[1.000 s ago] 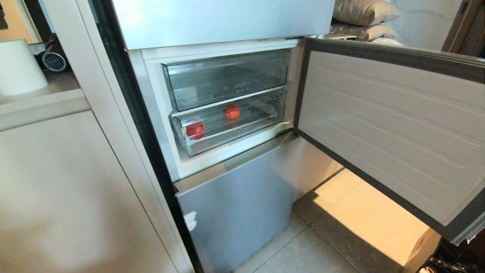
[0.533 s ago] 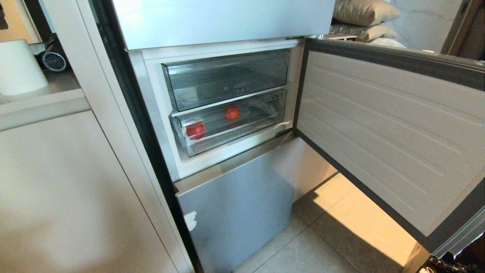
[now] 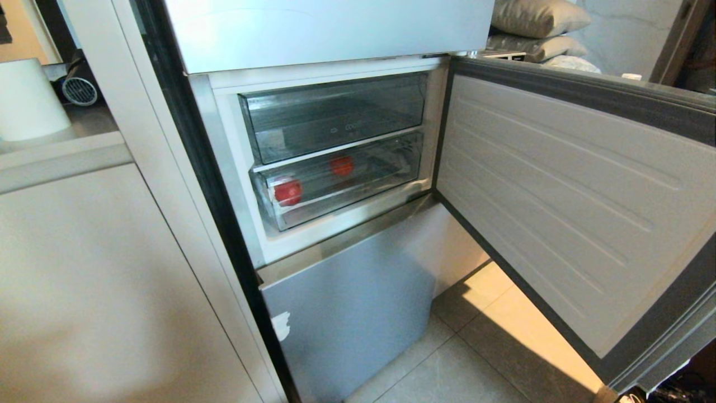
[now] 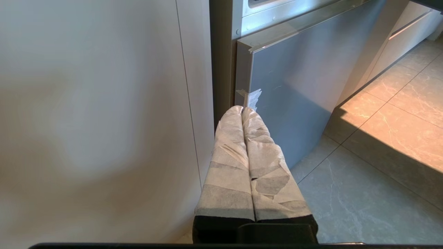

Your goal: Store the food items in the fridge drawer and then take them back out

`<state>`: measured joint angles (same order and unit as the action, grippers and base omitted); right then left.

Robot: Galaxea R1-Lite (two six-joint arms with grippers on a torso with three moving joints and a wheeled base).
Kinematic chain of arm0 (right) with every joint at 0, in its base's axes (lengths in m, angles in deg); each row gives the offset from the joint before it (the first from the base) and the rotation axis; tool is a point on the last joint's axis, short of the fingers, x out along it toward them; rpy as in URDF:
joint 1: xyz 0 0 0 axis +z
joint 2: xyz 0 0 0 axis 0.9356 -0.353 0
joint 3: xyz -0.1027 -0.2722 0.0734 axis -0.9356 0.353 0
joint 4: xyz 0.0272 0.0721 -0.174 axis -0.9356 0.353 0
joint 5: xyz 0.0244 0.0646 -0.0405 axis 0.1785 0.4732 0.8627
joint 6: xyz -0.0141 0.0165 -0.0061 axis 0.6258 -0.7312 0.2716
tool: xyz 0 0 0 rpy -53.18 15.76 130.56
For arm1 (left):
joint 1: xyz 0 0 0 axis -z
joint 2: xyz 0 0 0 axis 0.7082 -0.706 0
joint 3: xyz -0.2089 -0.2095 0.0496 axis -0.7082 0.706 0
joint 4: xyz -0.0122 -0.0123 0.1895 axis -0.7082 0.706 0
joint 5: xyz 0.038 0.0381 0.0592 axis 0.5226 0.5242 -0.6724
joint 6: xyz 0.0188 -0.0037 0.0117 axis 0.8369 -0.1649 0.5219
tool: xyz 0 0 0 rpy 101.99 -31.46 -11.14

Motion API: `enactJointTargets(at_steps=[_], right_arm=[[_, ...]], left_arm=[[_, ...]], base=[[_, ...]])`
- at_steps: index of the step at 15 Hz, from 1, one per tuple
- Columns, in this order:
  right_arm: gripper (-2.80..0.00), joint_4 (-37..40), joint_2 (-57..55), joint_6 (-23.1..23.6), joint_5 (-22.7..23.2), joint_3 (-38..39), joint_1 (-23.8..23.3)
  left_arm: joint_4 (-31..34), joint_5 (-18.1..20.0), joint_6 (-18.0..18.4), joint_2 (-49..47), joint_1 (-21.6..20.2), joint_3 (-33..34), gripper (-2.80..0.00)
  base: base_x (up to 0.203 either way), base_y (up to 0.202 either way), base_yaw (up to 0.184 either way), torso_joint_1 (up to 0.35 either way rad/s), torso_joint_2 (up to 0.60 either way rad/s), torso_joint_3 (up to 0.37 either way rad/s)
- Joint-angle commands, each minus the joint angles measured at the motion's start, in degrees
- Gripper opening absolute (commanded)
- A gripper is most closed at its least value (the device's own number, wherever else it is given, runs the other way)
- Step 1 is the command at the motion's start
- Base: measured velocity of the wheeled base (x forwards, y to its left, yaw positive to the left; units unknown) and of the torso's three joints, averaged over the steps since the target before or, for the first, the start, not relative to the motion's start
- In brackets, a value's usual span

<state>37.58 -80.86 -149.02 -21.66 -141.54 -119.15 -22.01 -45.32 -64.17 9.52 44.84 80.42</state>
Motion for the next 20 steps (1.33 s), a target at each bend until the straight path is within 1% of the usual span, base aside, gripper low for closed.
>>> enactJointTargets(at_steps=[1,4,6,9,12,13,15,17,20], right_arm=[[-2.8,-0.94,-1.05,4.64,-6.5,4.97,9.88],[-2.8,-4.55,-1.14,7.62,-15.26,9.35,22.34],[-2.8,-6.12,-1.16,8.64,-21.25,10.46,30.69],[-2.8,-6.82,-1.02,10.16,-28.65,10.35,42.61],[-2.8,-6.81,-1.56,10.63,-34.76,8.31,53.86],[-2.8,-6.72,-2.76,10.82,-36.91,6.69,58.3],[-2.8,-6.53,-7.03,12.48,-40.88,2.09,65.54],[-2.8,-6.35,-13.86,15.56,-44.96,-6.6,72.32],[-2.8,-3.99,-24.79,19.3,-47.02,-22.45,79.19]], left_arm=[[0.0,-0.02,-0.02,0.0,-0.02,0.0,-2.8],[0.0,-0.02,-0.02,0.0,-0.02,0.0,-2.8],[0.0,-0.02,-0.02,0.0,-0.02,0.0,-2.8],[0.0,-0.02,-0.02,0.0,-0.02,0.0,-2.8],[0.0,-0.02,-0.02,0.0,-0.02,0.0,-2.8],[0.0,-0.02,-0.02,0.0,-0.02,0.0,-2.8],[0.0,-0.02,-0.02,0.0,-0.02,0.0,-2.8],[0.0,-0.02,-0.02,0.0,-0.02,0.0,-2.8],[0.0,-0.02,-0.02,0.0,-0.02,0.0,-2.8]], base=[[0.0,0.0,0.0,0.0,0.0,0.0],[0.0,0.0,0.0,0.0,0.0,0.0],[0.0,0.0,0.0,0.0,0.0,0.0],[0.0,0.0,0.0,0.0,0.0,0.0],[0.0,0.0,0.0,0.0,0.0,0.0],[0.0,0.0,0.0,0.0,0.0,0.0],[0.0,0.0,0.0,0.0,0.0,0.0],[0.0,0.0,0.0,0.0,0.0,0.0],[0.0,0.0,0.0,0.0,0.0,0.0]])
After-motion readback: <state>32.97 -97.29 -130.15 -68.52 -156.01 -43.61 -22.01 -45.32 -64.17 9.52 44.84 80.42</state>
